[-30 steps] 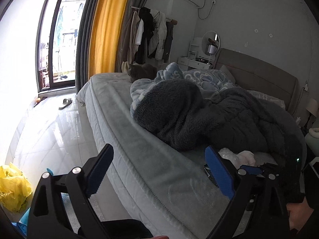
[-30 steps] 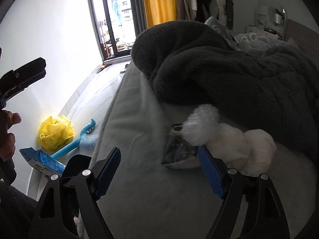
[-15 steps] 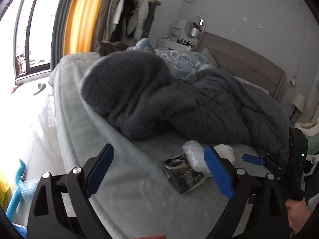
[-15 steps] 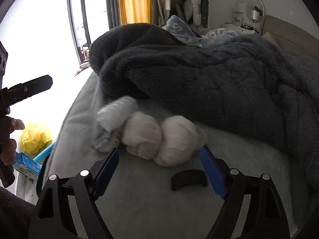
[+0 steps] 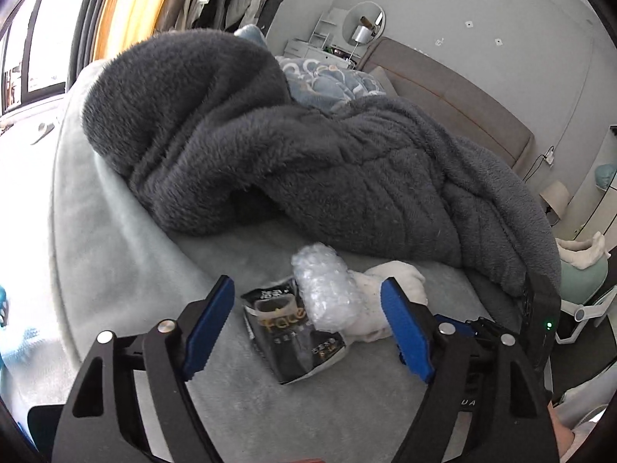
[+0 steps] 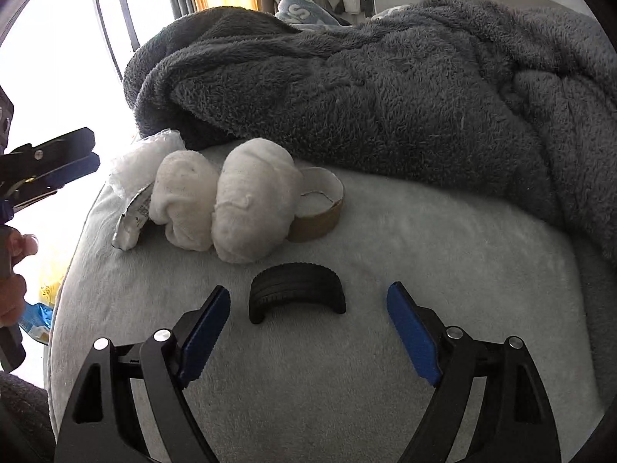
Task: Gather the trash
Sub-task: 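Grasp the small bubble-wrap roll with the left tool while the right grasps another black C-shaped piece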
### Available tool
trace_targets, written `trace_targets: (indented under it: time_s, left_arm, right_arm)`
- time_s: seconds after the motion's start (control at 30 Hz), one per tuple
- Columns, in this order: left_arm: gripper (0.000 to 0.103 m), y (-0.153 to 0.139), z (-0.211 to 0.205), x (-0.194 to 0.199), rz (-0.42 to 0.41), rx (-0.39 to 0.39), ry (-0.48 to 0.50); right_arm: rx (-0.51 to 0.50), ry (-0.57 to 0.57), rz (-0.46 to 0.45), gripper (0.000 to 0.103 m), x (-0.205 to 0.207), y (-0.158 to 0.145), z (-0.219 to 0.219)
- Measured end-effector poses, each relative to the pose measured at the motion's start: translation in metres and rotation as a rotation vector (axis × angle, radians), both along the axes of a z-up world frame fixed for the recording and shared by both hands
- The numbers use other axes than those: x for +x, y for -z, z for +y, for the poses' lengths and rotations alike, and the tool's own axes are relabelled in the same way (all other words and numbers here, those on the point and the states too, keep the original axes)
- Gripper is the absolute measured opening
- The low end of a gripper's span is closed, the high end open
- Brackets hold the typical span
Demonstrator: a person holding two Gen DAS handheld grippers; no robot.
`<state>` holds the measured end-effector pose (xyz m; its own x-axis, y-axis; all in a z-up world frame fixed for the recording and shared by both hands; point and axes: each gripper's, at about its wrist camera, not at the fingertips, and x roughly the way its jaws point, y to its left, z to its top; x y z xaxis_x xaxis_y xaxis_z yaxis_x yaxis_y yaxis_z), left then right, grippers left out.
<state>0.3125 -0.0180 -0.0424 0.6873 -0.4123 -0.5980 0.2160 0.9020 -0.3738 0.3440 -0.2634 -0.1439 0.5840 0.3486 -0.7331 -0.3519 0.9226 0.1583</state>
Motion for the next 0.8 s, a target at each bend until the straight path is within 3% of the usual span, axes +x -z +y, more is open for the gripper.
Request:
trace_targets:
  time_s: [0.2,0.37,0.53,0.8]
  left_arm:
    - [0.072,0.015,-0.012,0.010,0.059,-0.027,0.005]
    - [0.056,0.027,-0.013,0.017,0.120,-0.076,-0.005]
    - [0.037,0.027,-0.016,0.018,0.106,-0.059,0.000]
    - [0.032,0.022,-0.013,0.009,0.067,-0.041,-0.004]
  right_arm:
    - [-0.022,-0.028,-0.016,0.083,-0.006,0.000,0.006]
    - [-0.039,-0.046,-0.007,0.066,-0.008,0.002,0.010]
    - [-0.045,-0.042,-0.010,0.050,-0.009,0.001,0.010]
    - [-0.052,-0.030,-0.021,0.046,-0.015,-0.009,0.010]
